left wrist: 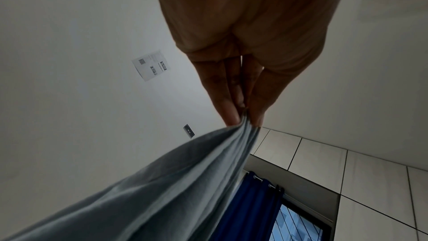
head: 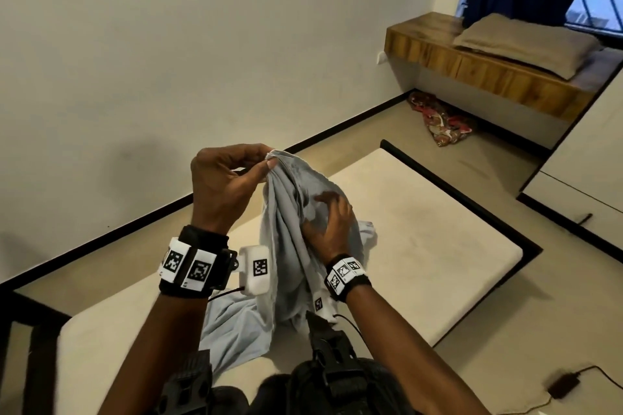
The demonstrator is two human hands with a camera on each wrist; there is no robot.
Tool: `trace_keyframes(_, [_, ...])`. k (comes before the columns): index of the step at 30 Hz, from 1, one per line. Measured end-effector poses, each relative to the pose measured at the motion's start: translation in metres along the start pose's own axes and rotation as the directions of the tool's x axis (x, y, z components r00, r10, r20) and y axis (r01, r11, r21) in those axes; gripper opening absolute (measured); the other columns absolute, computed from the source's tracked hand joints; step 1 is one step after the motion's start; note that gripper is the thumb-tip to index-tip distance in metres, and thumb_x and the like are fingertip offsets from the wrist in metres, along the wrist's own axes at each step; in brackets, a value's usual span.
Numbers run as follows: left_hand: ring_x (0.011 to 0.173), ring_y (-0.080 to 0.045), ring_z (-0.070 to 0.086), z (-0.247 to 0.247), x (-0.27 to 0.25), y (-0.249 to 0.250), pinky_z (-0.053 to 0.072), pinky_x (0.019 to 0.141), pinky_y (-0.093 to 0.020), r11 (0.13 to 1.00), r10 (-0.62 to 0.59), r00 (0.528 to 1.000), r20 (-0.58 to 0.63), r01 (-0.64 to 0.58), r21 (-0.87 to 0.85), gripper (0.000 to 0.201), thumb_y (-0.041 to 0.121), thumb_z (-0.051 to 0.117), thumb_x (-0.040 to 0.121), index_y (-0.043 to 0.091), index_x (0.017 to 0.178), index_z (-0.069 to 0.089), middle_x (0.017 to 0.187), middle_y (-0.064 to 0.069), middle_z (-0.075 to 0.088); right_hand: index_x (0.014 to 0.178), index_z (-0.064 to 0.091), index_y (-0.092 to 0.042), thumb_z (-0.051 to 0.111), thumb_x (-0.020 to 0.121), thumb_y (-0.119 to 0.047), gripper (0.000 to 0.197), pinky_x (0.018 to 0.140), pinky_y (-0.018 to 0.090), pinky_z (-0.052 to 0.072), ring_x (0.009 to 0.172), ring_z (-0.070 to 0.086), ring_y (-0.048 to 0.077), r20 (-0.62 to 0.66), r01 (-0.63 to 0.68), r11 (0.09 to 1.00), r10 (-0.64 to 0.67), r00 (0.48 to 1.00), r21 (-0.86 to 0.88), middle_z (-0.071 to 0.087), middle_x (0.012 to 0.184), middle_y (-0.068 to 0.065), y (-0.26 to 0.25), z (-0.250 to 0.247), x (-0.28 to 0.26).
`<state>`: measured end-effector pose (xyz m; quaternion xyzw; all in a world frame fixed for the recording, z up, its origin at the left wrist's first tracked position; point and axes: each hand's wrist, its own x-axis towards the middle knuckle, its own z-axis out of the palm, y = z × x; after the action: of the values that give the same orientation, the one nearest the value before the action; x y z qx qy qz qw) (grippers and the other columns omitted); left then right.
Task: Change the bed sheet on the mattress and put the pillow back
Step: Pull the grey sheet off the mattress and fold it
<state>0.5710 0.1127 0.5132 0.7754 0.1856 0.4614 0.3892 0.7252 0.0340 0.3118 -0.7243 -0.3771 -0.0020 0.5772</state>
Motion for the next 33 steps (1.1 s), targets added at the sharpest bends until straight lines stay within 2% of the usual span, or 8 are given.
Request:
trace_keyframes(3, [0.077,-0.022,0.075,-0.003,-0.004,0.001,0.063,0.07,-0.051,1.0,0.011,1.0,-0.002,-0.011,0.014,0.013,0.019,0.081,0.088,0.007,0.094,0.08,0.088,-0.004,0.078,0.111,0.061,-0.025,0.076,0.074,-0.047,0.045,0.094,0.045,0.044,0.108,0.052,0.02,-0.011,0.003,1.0,-0.003,1.0,0.005,0.057,0.114,-0.003,-0.012,0.006,0.003])
trace_keyframes(8, [0.079,-0.022,0.075,-0.008,-0.006,0.003,0.063,0.069,-0.049,0.999,0.024,1.0,-0.009,-0.023,0.033,0.015,0.018,0.081,0.088,0.006,0.096,0.079,0.089,-0.005,0.078,0.102,0.065,-0.015,0.056,0.086,-0.048,0.038,0.088,0.05,0.047,0.095,0.052,0.019,-0.062,0.081,0.995,-0.078,0.995,0.053,0.066,0.099,0.004,-0.034,0.009,0.007])
trace_keyframes(12, [0.077,-0.023,0.075,-0.012,-0.008,0.001,0.063,0.068,-0.05,1.0,0.013,1.0,-0.014,-0.013,0.026,0.015,0.017,0.081,0.087,0.005,0.096,0.079,0.088,-0.006,0.078,0.106,0.064,-0.014,0.058,0.09,-0.044,0.035,0.085,0.045,0.049,0.096,0.057,0.02,-0.041,0.161,0.973,-0.156,0.987,0.163,0.067,0.103,0.002,-0.058,0.006,0.011])
trace_keyframes(15, [0.078,-0.022,0.075,-0.011,-0.011,0.0,0.063,0.069,-0.05,1.0,0.011,1.0,-0.012,-0.011,0.024,0.015,0.016,0.081,0.088,0.004,0.097,0.079,0.088,-0.006,0.078,0.099,0.064,-0.014,0.056,0.094,-0.043,0.03,0.076,0.045,0.051,0.086,0.058,0.021,-0.108,0.124,0.968,-0.103,0.989,0.216,0.066,0.093,0.001,-0.071,0.004,0.021])
trace_keyframes(18, [0.079,-0.02,0.075,-0.011,-0.013,0.0,0.063,0.07,-0.048,0.999,0.024,1.0,-0.016,-0.023,0.032,0.015,0.015,0.08,0.088,0.004,0.098,0.079,0.09,-0.005,0.078,0.093,0.062,-0.013,0.057,0.095,-0.028,0.016,0.071,0.047,0.051,0.08,0.057,0.022,-0.137,0.14,0.974,-0.117,0.984,0.177,0.064,0.086,0.0,-0.072,0.002,0.029])
trace_keyframes(25, [0.083,-0.024,0.076,-0.017,-0.01,-0.001,0.063,0.071,-0.05,0.999,0.034,0.999,-0.028,-0.033,0.034,0.017,0.016,0.08,0.088,0.004,0.1,0.078,0.092,-0.007,0.078,0.094,0.063,-0.012,0.064,0.094,-0.033,0.021,0.07,0.04,0.05,0.082,0.057,0.021,-0.008,0.187,0.972,-0.187,0.982,0.145,0.064,0.087,0.002,-0.054,-0.001,0.012])
trace_keyframes(28, [0.082,-0.025,0.076,-0.017,-0.012,0.0,0.063,0.071,-0.05,0.999,0.02,0.999,-0.033,-0.019,0.026,0.018,0.017,0.08,0.088,0.003,0.099,0.078,0.092,-0.008,0.078,0.089,0.063,-0.011,0.065,0.086,-0.019,0.009,0.068,0.036,0.049,0.081,0.055,0.022,-0.026,0.125,0.991,-0.124,0.992,0.04,0.063,0.085,0.004,-0.043,0.003,0.006])
trace_keyframes(33, [0.083,-0.025,0.076,-0.02,-0.015,0.004,0.063,0.072,-0.049,0.999,0.025,0.998,-0.056,-0.023,0.032,0.019,0.016,0.08,0.088,0.002,0.101,0.078,0.093,-0.009,0.078,0.075,0.058,-0.017,0.065,0.08,-0.019,0.01,0.064,0.028,0.039,0.077,0.057,0.024,-0.02,-0.111,0.992,0.11,0.994,-0.058,0.063,0.079,0.003,-0.013,0.003,0.011])
